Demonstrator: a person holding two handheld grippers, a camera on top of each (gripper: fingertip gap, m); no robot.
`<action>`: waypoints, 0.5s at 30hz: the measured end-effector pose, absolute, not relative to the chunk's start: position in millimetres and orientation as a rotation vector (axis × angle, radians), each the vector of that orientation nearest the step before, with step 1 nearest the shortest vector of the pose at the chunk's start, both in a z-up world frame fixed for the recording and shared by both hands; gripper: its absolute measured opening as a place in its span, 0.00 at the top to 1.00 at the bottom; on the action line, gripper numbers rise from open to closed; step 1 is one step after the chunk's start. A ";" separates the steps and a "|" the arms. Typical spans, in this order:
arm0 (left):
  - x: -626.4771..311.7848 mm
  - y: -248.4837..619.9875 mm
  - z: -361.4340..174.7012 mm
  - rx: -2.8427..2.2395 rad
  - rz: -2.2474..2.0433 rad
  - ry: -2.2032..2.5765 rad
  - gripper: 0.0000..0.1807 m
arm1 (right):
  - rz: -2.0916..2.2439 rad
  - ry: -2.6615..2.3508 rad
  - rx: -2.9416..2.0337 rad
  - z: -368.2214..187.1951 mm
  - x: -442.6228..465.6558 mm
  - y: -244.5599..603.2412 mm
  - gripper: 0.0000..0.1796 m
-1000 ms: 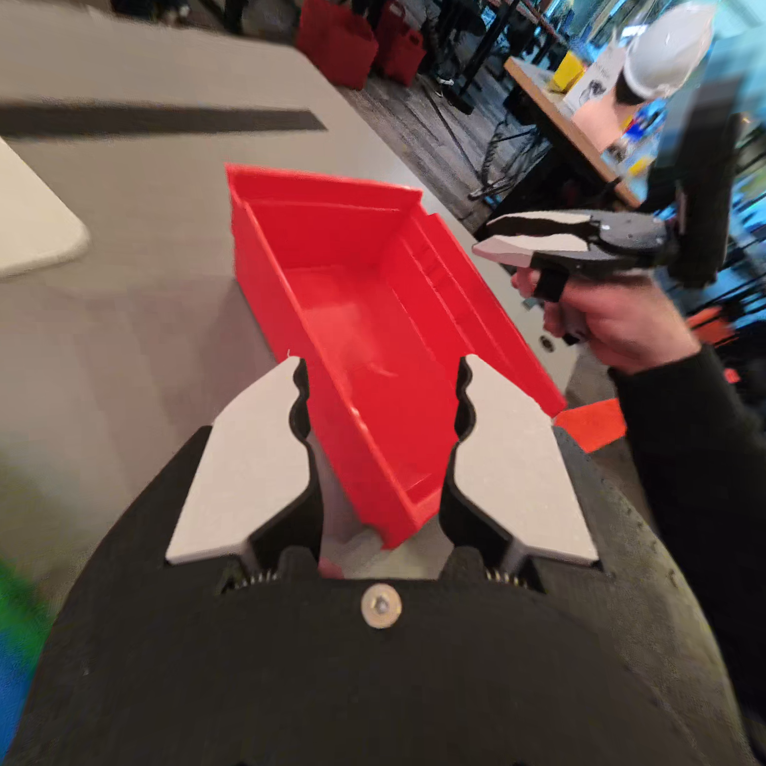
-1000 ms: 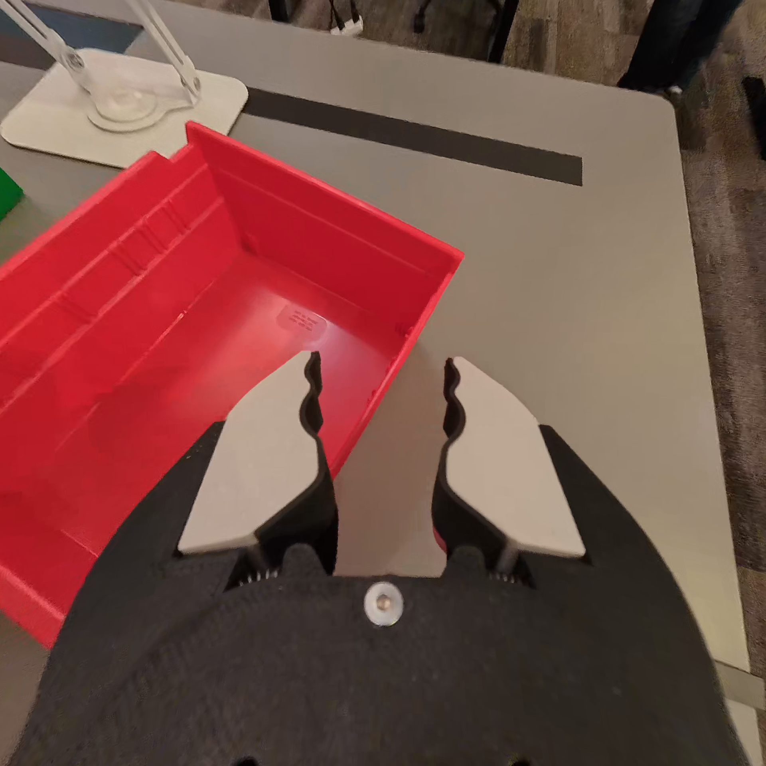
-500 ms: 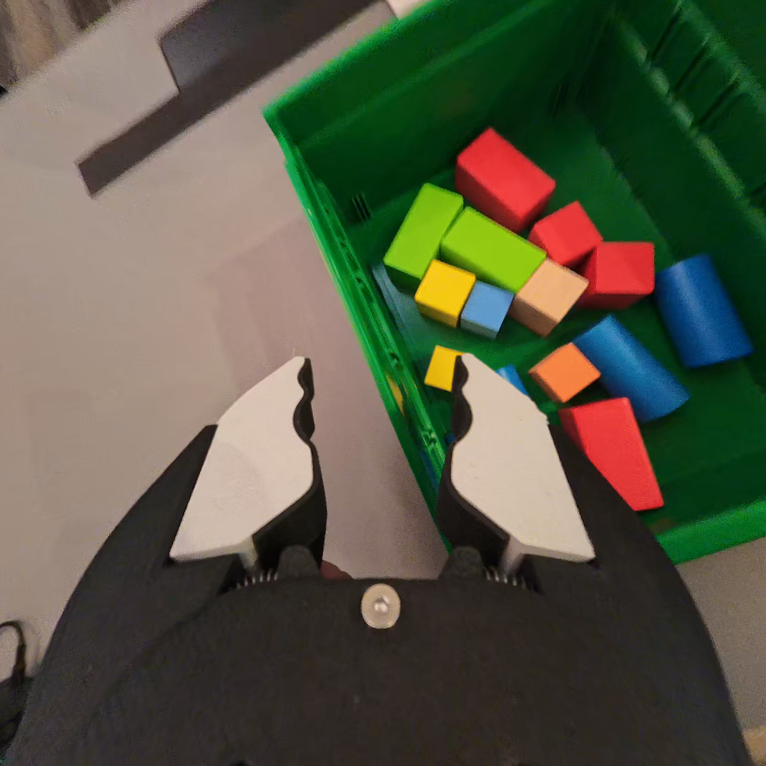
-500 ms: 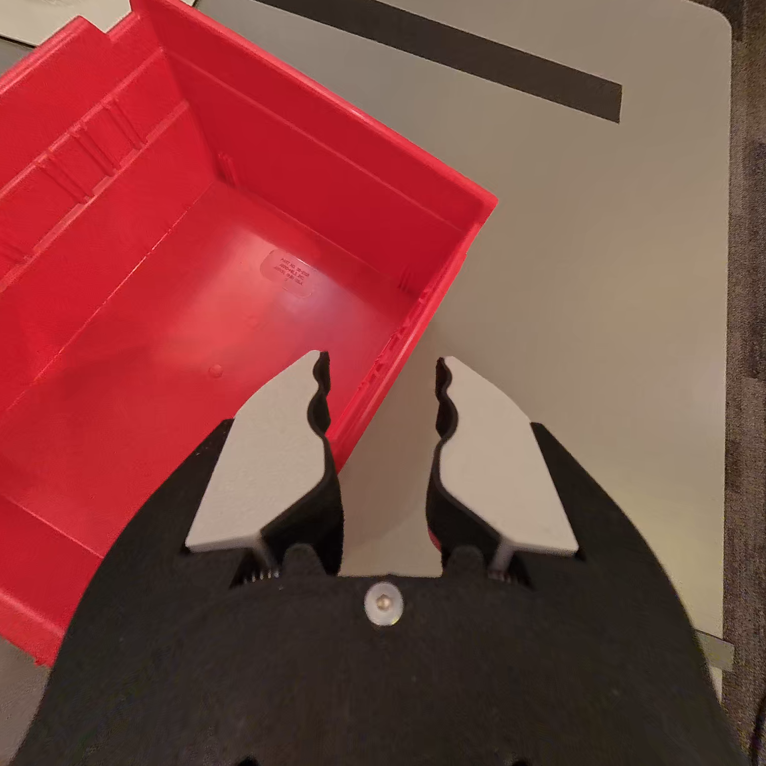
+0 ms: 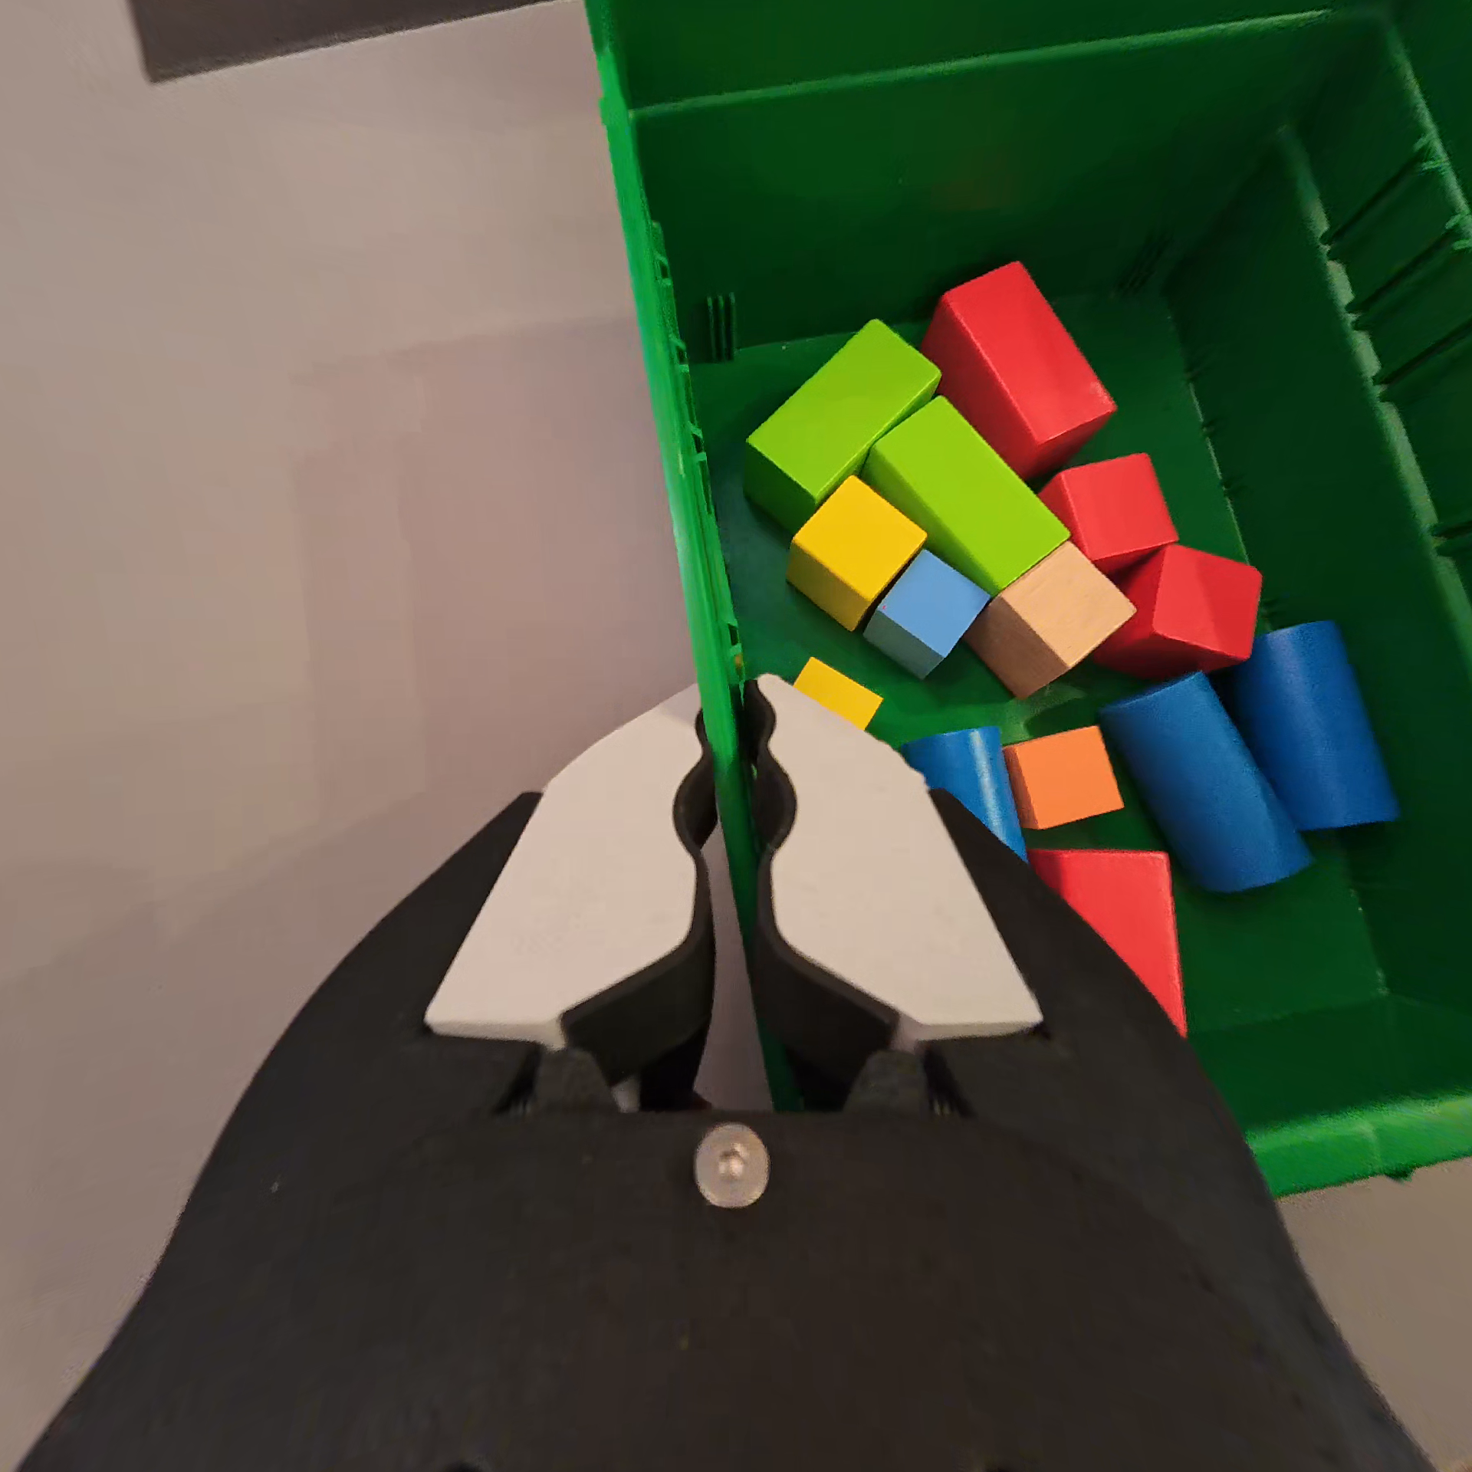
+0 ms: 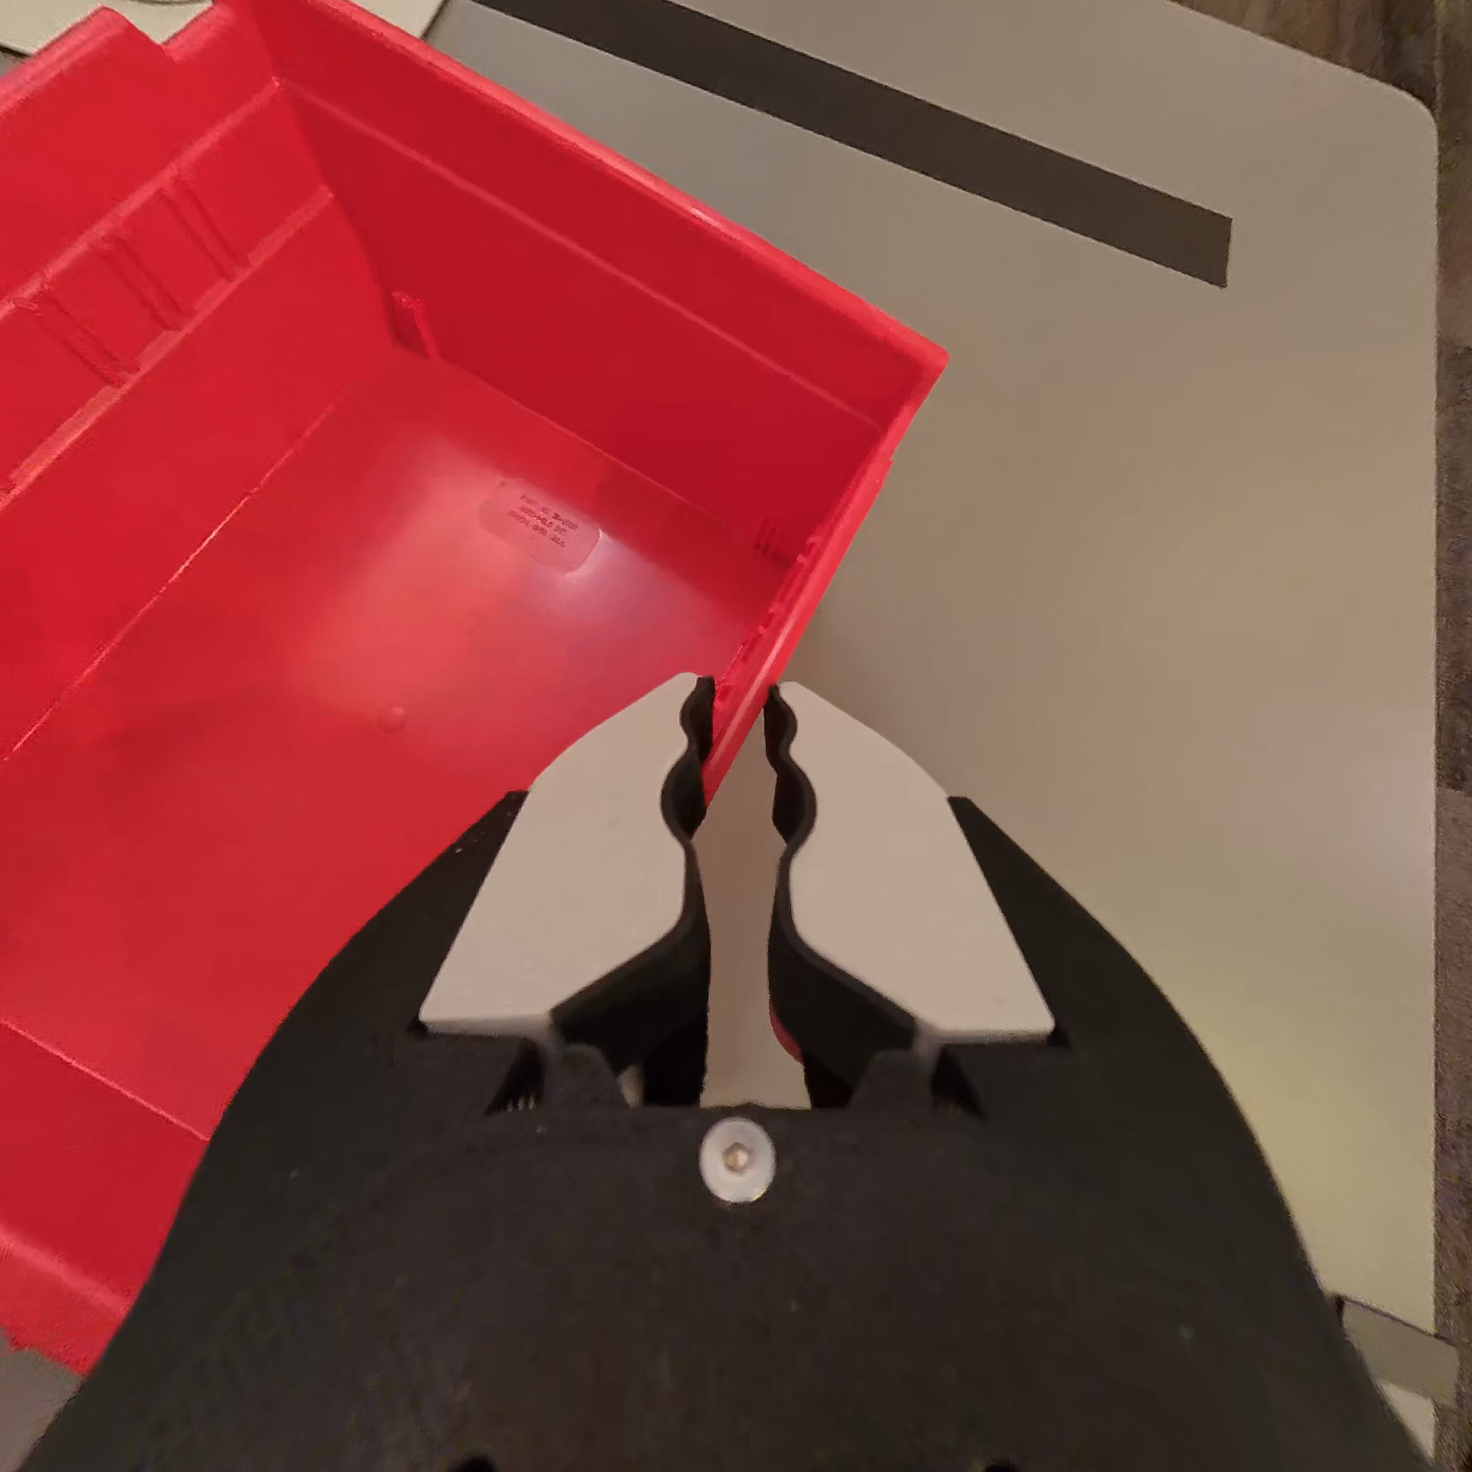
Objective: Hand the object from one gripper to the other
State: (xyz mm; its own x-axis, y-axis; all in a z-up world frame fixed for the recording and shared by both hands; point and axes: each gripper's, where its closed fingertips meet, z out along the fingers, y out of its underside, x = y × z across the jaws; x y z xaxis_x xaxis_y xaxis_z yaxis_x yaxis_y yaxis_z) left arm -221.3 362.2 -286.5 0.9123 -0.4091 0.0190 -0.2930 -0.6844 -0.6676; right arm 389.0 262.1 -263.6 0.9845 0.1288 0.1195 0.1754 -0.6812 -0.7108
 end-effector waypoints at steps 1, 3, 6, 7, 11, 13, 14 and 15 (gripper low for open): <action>-228.4 360.9 -286.5 -2.371 -0.211 0.471 0.98 | -0.071 -0.225 -2.324 -263.6 386.8 263.0 0.93; -241.6 356.2 -286.4 -2.375 -0.186 0.432 0.98 | -0.062 -0.238 -2.311 -263.5 381.7 266.0 0.94; -254.4 348.6 -286.6 -2.380 -0.176 0.397 0.98 | -0.039 -0.249 -2.307 -263.6 373.9 268.7 0.94; -257.3 346.6 -286.5 -2.376 -0.178 0.384 0.98 | -0.033 -0.244 -2.308 -263.4 372.0 268.9 0.94; -262.4 338.1 -286.4 -2.371 -0.179 0.378 0.98 | -0.016 -0.258 -2.307 -263.5 363.0 270.5 0.94; -262.6 337.1 -286.2 -2.359 -0.191 0.371 0.98 | -0.029 -0.273 -2.307 -263.0 360.9 271.1 0.93; -262.4 336.8 -285.8 -2.355 -0.207 0.366 0.98 | -0.046 -0.285 -2.304 -262.5 360.9 271.5 0.92; -261.5 335.9 -285.6 -2.355 -0.224 0.366 0.97 | -0.071 -0.288 -2.300 -261.6 362.8 271.9 0.92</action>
State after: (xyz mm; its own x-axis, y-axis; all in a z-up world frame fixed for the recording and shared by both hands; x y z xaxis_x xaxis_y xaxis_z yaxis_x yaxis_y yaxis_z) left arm -261.5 335.9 -285.6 0.9444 -0.3241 0.0555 -0.1969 -0.6927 -0.6939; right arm 362.8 271.9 -261.6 0.9726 0.1843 0.1416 0.2289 -0.6543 -0.7208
